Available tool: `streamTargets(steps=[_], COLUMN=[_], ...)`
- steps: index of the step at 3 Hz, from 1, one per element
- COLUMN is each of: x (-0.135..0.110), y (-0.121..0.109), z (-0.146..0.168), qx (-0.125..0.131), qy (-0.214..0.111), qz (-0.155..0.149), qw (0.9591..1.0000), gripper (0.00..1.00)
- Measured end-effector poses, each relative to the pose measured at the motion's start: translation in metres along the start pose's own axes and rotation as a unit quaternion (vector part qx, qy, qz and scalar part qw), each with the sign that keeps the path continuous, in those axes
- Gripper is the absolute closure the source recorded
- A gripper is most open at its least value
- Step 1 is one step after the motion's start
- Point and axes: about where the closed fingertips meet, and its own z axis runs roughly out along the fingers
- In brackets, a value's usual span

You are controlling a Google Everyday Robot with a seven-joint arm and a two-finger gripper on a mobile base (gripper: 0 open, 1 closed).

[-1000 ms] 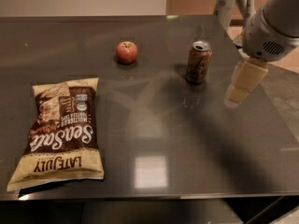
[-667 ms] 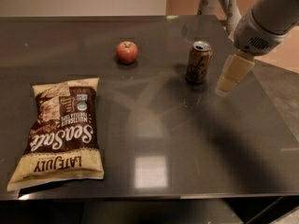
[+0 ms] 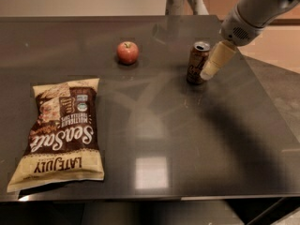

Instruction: Pick orange can

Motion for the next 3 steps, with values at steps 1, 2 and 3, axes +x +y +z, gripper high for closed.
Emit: streamTargets(steps=[1, 2, 3], x=[-0.015, -0.025, -0.029], y=[-0.006, -0.009, -0.011], z=[0.018, 0.031, 0.036], qx=[-0.013, -0.022, -0.023], qy=[-0.023, -0.037, -0.044], qz=[0.016, 0.026, 0.031], qw=[0.9995, 0.9987, 0.9983], gripper=[0.00, 0.00, 0.18])
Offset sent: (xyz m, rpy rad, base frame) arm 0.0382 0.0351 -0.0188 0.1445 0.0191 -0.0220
